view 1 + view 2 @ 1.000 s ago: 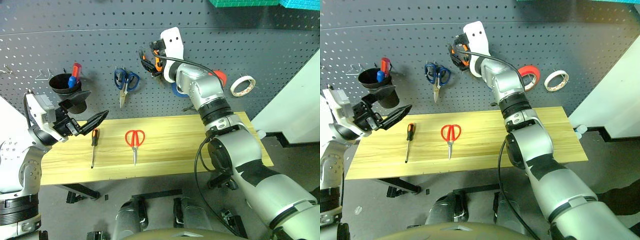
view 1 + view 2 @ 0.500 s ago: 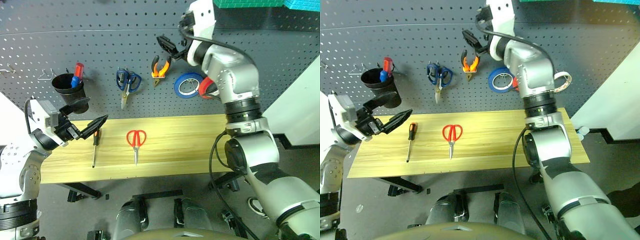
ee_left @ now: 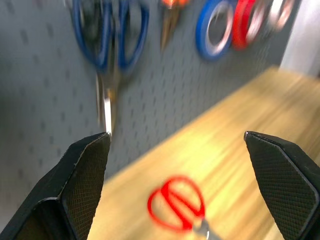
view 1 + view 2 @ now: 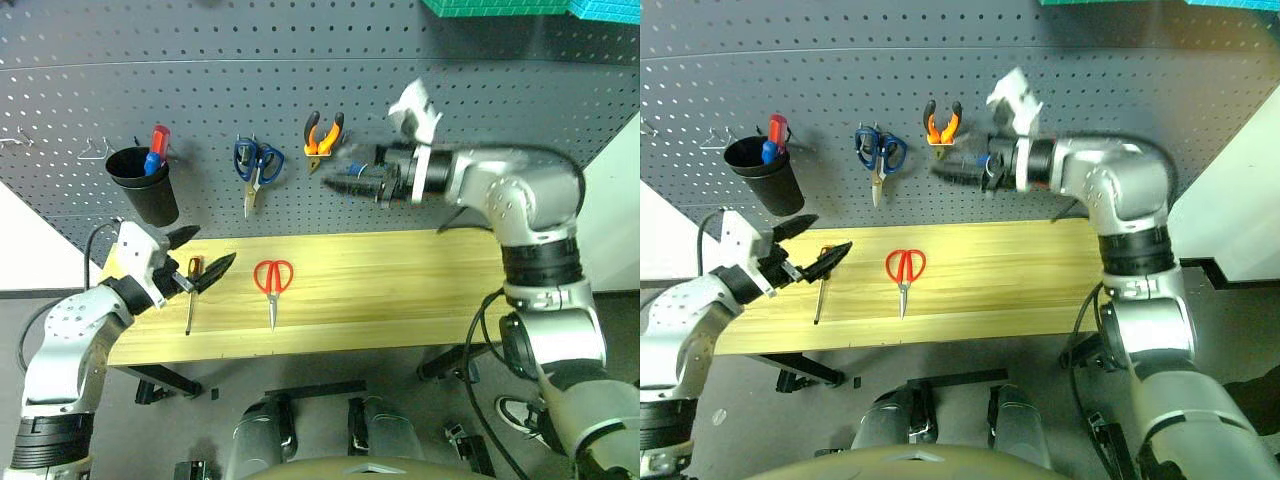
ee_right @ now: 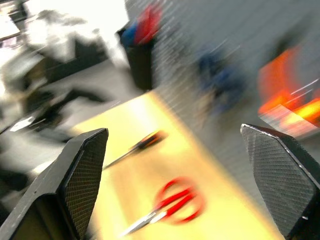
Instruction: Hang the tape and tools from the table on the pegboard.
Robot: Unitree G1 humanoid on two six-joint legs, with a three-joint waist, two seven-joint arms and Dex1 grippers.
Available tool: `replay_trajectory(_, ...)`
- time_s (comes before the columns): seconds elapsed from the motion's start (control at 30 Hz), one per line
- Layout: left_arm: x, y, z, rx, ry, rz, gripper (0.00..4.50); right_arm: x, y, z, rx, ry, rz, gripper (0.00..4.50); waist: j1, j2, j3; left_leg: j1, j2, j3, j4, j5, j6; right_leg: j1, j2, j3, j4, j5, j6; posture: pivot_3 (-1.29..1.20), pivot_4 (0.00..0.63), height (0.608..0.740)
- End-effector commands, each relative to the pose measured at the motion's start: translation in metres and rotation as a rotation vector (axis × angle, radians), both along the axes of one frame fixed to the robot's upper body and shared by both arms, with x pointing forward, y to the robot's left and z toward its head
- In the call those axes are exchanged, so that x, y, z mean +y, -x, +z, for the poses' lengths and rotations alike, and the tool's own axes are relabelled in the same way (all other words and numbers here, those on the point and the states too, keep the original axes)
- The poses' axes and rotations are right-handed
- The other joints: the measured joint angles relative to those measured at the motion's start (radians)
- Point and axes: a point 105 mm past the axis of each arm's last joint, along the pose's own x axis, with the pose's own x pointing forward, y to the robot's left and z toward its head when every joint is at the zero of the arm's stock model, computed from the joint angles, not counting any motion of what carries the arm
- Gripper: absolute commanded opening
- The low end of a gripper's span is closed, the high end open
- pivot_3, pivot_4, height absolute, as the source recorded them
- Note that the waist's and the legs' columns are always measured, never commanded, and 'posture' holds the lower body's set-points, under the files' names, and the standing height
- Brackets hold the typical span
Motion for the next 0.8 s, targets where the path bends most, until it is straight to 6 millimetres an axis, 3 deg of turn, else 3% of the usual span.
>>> replay_trajectory(0.03,-0.007,-0.005,0.004,-0.016,0.013,0.029,4.5,0.002,0.018,-0.001,-0.042,0.018,0.095,4.49,0.001,0.0,0.0,0.0,0.0,0.0,0.0,0.0,0.0,0.0,0.0,0.0,0.0,0.0,0.0,0.06,0.091,0.73)
replay_trajectory(0.17,-0.014,-0.011,-0.007,0.064,0.036,0.103,4.5,-0.004,0.021,-0.036,-0.064,0.074,0.133,4.49,0.005,0.0,0.0,0.0,0.0,-0.002,0.001,0.0,0.001,0.002,0.0,-0.002,-0.001,-0.001,-0.001,0.06,0.104,0.73)
replay_trajectory(0.33,-0.026,-0.018,-0.03,0.167,0.031,0.19,4.5,-0.007,0.017,-0.065,-0.087,0.11,0.182,4.49,0.007,0.001,0.001,0.0,0.0,-0.003,0.002,-0.001,0.001,0.003,0.0,-0.002,-0.002,-0.001,-0.001,0.06,0.14,0.73)
replay_trajectory(0.63,-0.049,-0.036,-0.051,0.309,-0.029,0.303,4.5,-0.029,-0.006,-0.081,-0.064,0.146,0.163,4.49,0.026,0.007,0.031,0.002,-0.001,-0.008,0.005,-0.002,0.003,0.003,-0.003,-0.003,-0.002,-0.003,-0.003,0.04,0.254,0.73)
replay_trajectory(0.8,-0.062,-0.037,-0.063,0.398,-0.05,0.381,4.5,-0.041,-0.011,-0.09,-0.07,0.204,0.16,4.49,0.024,0.008,0.085,0.002,-0.003,-0.012,0.008,-0.002,0.004,0.006,-0.008,-0.005,-0.001,-0.003,-0.003,0.02,0.319,0.73)
